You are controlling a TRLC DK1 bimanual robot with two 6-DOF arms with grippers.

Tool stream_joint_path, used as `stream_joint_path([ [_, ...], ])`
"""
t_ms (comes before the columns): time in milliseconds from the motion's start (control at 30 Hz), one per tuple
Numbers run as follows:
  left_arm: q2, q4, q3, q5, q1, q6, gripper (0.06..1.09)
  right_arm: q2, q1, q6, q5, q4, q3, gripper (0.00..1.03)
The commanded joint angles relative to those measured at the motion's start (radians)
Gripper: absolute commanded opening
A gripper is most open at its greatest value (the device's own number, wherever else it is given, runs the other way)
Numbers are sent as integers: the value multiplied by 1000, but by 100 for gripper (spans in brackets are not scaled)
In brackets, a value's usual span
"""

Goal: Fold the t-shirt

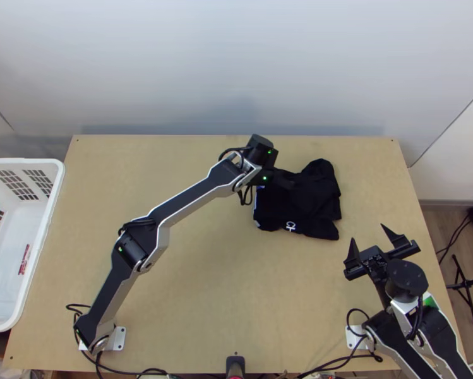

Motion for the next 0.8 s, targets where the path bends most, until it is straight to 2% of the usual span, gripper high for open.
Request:
stream_joint_path([
  [0,31,4,18,-56,-20,66,9,-18,2,0,1,3,-13,95],
  [133,72,-5,22,-133,-53,149,9,-22,5,0,0,3,-13,95],
  [433,132,0,79,-139,-100,196,9,-44,7,-3,1,-8,-16,94],
  [600,129,87,93,-138,-126,146,10,-76,7,-3,1,-19,-39,94],
  [767,129,276,93,-136,-154,34,10,-99,7,-2,1,-27,-62,94],
])
